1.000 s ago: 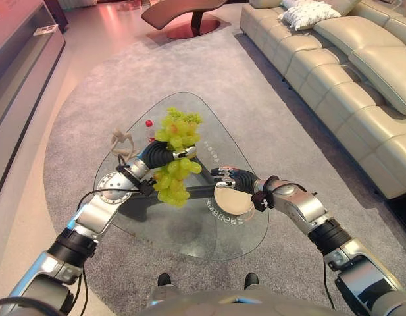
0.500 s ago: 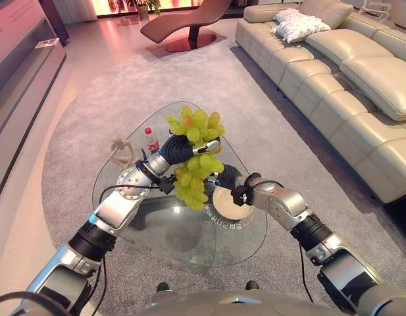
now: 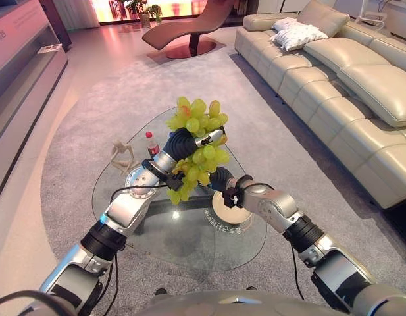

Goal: Pick up fruits into the plate

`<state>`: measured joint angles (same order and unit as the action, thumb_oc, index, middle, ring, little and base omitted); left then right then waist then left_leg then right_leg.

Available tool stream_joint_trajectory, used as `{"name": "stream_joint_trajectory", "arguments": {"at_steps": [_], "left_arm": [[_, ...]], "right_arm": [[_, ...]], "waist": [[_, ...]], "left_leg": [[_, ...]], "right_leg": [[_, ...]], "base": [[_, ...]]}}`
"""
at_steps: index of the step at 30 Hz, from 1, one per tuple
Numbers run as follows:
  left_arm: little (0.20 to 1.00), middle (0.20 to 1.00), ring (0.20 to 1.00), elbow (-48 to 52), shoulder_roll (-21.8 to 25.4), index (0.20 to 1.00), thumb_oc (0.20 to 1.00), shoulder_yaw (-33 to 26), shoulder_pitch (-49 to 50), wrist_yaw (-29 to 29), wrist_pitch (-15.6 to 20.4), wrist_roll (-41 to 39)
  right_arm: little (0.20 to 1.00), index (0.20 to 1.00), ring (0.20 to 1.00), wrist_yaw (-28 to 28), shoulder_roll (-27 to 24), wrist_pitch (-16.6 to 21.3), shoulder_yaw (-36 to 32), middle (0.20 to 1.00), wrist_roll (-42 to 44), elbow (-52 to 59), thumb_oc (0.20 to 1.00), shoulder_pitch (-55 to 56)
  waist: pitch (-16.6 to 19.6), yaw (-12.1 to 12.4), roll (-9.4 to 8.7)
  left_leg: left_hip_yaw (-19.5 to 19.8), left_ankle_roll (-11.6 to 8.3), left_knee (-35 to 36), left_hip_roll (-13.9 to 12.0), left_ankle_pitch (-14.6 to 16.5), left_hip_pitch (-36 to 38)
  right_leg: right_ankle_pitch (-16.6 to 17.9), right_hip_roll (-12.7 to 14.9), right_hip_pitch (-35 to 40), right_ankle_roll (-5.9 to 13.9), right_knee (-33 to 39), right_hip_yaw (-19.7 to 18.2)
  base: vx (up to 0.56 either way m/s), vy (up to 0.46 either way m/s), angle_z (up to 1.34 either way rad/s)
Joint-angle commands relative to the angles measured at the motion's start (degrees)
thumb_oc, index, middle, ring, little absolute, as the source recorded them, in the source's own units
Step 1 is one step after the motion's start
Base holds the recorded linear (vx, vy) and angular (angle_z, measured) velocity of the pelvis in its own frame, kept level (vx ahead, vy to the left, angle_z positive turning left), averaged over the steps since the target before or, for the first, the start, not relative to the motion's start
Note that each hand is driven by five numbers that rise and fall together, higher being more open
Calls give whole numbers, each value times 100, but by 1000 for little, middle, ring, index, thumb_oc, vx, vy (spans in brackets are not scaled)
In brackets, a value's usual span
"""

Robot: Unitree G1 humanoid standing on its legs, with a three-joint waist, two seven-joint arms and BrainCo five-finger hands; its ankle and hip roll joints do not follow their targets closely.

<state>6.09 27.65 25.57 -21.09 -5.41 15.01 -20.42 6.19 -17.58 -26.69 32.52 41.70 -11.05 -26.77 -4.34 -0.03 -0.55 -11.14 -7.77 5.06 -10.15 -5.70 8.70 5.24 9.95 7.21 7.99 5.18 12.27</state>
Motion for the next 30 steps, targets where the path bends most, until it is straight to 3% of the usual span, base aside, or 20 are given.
{"name": "stream_joint_trajectory", "arguments": {"at_steps": [1,6,14,23,30], "left_arm": [[200,200,200,95,21,200,200,85,-837,356,268,25],[200,200,200,18,212,200,200,-279,-741,511,209,7],[200,200,200,-23,395,200,200,-857,-461,322,2,-346],[200,200,200,-213,391,200,200,-1084,-378,214,-148,-540],[200,200,200,-333,264,200,200,-941,-450,76,-231,-636]], "right_arm": [[1000,1000,1000,-76,247,97,25,1000,259,337,1000,-742],[1000,1000,1000,-99,68,123,-106,1000,164,414,1000,-607],[1000,1000,1000,326,-233,232,-456,1000,-18,492,1000,-365],[1000,1000,1000,570,-278,337,-567,1000,64,672,1000,-297],[1000,1000,1000,612,-193,347,-534,1000,258,898,1000,-347]], "waist": [[37,101,-156],[81,98,-149],[110,102,-129],[137,80,-107],[151,38,-102]], "left_leg": [[-194,130,-214,-16,386,-63],[-229,93,-170,-51,332,-49],[-238,51,-152,-70,276,-93],[-307,40,-150,-84,258,-90],[-327,59,-142,-72,267,-75]], "right_leg": [[-327,209,121,-10,-380,380],[-321,210,146,-9,-357,439],[-302,197,133,-24,-328,497],[-263,225,139,-16,-284,543],[-272,203,136,-24,-287,509]], "base": [[0,0,0],[0,0,0],[-9,9,-4],[0,0,0],[-2,0,0]]}}
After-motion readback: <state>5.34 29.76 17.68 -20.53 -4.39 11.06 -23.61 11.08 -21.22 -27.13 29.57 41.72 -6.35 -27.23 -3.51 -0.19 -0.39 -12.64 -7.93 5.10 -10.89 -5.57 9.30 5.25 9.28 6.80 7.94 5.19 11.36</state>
